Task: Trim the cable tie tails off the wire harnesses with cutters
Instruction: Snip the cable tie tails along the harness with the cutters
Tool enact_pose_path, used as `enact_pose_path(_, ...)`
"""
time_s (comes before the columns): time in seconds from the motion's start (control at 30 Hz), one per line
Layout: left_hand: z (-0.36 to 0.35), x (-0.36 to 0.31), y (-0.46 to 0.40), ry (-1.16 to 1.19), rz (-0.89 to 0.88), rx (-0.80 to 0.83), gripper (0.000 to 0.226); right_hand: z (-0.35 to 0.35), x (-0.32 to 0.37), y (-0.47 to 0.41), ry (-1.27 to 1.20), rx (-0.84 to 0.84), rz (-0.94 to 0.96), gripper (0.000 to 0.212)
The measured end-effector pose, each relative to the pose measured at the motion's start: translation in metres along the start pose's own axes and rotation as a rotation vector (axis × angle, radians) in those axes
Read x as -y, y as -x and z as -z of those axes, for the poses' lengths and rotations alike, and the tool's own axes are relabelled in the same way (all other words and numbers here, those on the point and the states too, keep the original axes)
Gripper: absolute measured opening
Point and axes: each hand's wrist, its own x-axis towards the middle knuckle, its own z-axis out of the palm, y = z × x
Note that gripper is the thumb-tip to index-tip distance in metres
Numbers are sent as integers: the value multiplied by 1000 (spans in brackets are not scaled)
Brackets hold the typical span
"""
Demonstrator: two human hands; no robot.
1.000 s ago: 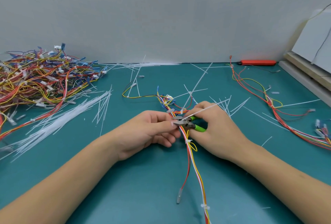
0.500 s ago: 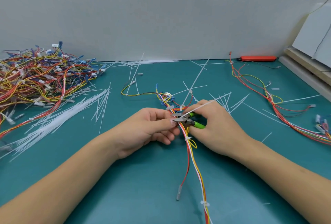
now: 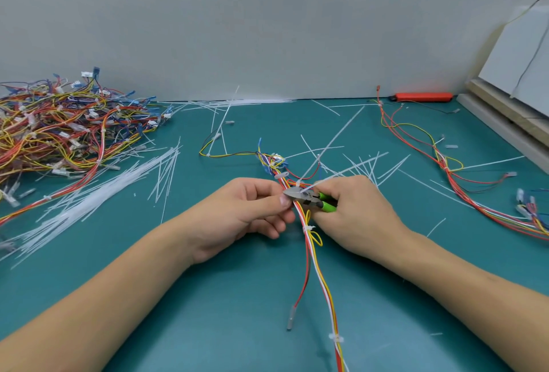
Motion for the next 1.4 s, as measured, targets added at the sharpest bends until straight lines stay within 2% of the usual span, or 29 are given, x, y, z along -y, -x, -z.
enact_pose_path(0.23,0,-1,0,21,12,-9,10,2,0,-2,-66,6,54,24)
enact_pose_path(0.37,-1,-1,0,32,18,-30,11,4,0,-4,-86,-4,112,15)
enact_pose_path(0.5,-2,-1,-1,32,30,-52,10,5,-1,-3,-8,5,113,22)
enact_pose_path(0.93,-3,-1,0,12,27,-60,12,6,1,-3,-40,3,96,32)
enact_pose_path(1.17,-4,-2,0,-1,23,-58,15,5,1,-3,-45,1,99,17)
enact_pose_path(1.33,-5,-3,2,-11,13,-38,14,2,0,-2,17,-23,46,29)
enact_pose_path(1.4,-5,-3,2,-7,14,-35,14,2,1,-1,6,-27,52,26)
